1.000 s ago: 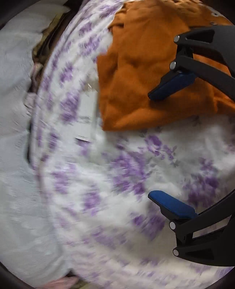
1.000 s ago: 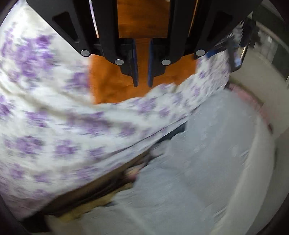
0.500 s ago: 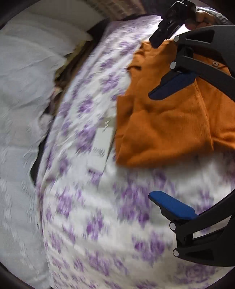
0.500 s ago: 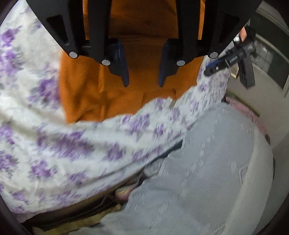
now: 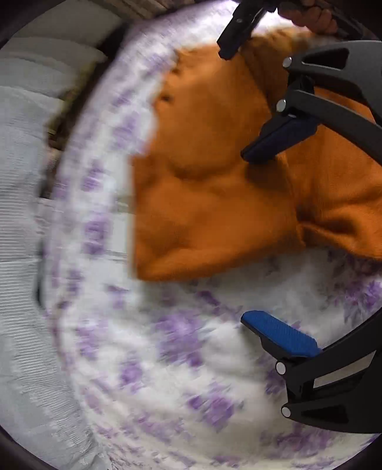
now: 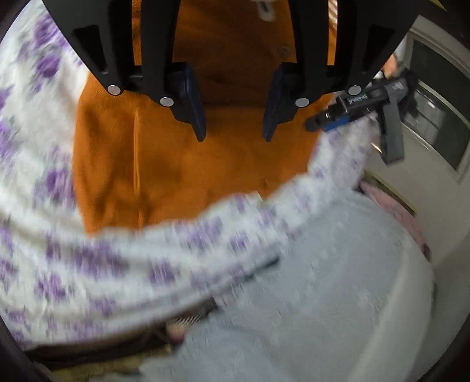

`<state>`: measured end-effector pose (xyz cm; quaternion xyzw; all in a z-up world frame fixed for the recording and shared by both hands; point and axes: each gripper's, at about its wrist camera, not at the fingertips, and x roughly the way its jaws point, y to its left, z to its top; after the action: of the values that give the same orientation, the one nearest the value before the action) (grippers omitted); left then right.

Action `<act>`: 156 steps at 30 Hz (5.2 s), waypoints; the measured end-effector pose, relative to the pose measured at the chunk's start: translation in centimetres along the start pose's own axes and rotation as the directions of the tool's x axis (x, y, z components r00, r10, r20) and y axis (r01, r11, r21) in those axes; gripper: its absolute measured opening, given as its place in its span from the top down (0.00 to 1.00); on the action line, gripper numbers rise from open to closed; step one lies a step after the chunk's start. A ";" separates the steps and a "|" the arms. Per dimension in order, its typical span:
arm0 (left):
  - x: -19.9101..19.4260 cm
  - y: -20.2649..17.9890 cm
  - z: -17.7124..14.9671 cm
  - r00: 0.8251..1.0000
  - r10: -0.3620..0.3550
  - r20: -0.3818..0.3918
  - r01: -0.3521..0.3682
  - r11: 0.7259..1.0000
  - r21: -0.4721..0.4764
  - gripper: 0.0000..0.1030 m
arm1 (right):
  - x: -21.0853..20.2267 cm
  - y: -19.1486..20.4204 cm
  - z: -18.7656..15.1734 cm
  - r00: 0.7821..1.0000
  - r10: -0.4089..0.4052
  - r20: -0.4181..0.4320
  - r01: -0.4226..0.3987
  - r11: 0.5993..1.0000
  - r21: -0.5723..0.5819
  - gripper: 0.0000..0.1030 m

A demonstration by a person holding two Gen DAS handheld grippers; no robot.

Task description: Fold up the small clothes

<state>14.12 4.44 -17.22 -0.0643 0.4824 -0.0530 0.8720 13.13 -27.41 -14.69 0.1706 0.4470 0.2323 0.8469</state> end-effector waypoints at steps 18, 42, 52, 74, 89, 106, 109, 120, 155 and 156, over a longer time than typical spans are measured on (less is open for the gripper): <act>-5.0 -0.5 -8.6 1.000 -0.012 -0.010 0.012 1.000 0.028 0.04 | -6.6 -0.6 -8.0 1.000 0.009 0.002 -0.009 0.998 0.059 0.60; -12.2 1.6 -18.8 0.946 -0.324 -0.024 0.324 0.946 -0.009 0.05 | -16.4 -1.2 -18.7 0.996 0.085 -0.004 -0.085 0.996 -0.024 0.38; -9.8 1.0 -16.2 0.833 -0.547 -0.085 0.544 0.837 -0.054 0.05 | -12.3 1.5 -16.7 0.986 0.118 -0.118 -0.133 0.983 -0.127 0.29; -10.1 -0.1 -17.6 0.788 -0.607 -0.109 0.607 0.794 -0.029 0.53 | -12.5 0.7 -17.5 0.972 0.201 -0.124 -0.212 0.974 -0.085 0.80; -13.1 -0.6 -15.7 0.816 -0.578 -0.002 0.577 0.815 0.054 0.86 | -13.8 2.8 -15.0 0.976 0.215 -0.041 -0.218 0.965 -0.148 0.93; -12.2 0.5 -7.3 0.848 -0.521 0.100 0.524 0.852 -0.003 0.86 | -10.7 3.1 -6.3 0.975 0.219 0.031 -0.216 0.973 -0.080 0.93; -11.6 0.6 -5.7 0.851 -0.513 0.113 0.518 0.856 -0.011 0.86 | -10.1 2.6 -4.6 0.973 0.225 0.047 -0.223 0.973 -0.054 0.93; -8.2 1.9 -0.1 0.858 -0.491 0.152 0.506 0.859 -0.078 0.86 | -6.8 0.2 0.6 0.975 0.209 0.078 -0.212 0.977 0.032 0.93; -1.5 3.7 5.5 0.893 -0.429 0.136 0.447 0.882 -0.151 0.41 | -2.4 -8.0 6.0 0.915 0.363 0.174 -0.401 0.864 0.304 0.54; -1.5 3.7 5.6 0.899 -0.416 0.137 0.434 0.889 -0.149 0.41 | -3.3 -7.6 6.0 0.915 0.361 0.182 -0.400 0.874 0.275 0.52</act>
<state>18.17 8.66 -13.65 -0.2475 0.4144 -0.1964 0.8535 18.34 -36.05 -12.98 0.3987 0.3815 0.3112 0.7737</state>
